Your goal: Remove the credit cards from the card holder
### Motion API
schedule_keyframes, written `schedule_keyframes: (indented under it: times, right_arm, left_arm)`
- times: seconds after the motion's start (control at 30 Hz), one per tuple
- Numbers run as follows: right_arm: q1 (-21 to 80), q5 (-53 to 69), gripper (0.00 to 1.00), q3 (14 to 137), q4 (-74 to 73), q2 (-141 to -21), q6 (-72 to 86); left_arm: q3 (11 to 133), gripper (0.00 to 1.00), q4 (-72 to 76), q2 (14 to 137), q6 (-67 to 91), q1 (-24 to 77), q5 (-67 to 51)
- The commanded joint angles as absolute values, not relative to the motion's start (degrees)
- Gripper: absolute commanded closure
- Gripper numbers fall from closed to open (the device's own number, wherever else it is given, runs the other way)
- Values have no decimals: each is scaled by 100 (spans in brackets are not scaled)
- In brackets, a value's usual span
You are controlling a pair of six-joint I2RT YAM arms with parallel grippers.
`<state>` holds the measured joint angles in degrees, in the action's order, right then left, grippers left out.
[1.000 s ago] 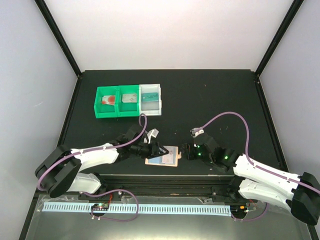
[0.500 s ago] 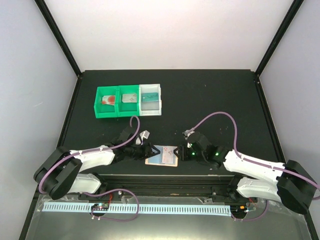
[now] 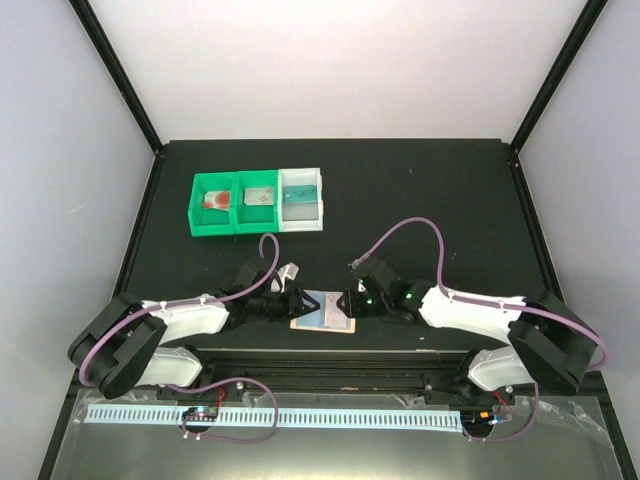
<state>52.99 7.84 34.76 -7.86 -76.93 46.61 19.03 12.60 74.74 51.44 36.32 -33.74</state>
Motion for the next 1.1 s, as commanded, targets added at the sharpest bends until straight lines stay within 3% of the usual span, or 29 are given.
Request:
schedule_keyframes:
  times: [0.0, 0.33, 1.07]
  right_arm:
    - [5327, 771, 75, 3606, -665, -7965, 4677]
    - [5322, 715, 83, 3533, -703, -8334, 4561]
    - [5324, 625, 85, 3127, -596, -8536, 4736]
  left_arm:
    - [1898, 55, 1597, 7603, 5141, 3598, -3525]
    - [1929, 57, 1934, 7863, 5341, 3618, -3661]
    - [2123, 60, 2119, 8264, 5679, 4060, -3001]
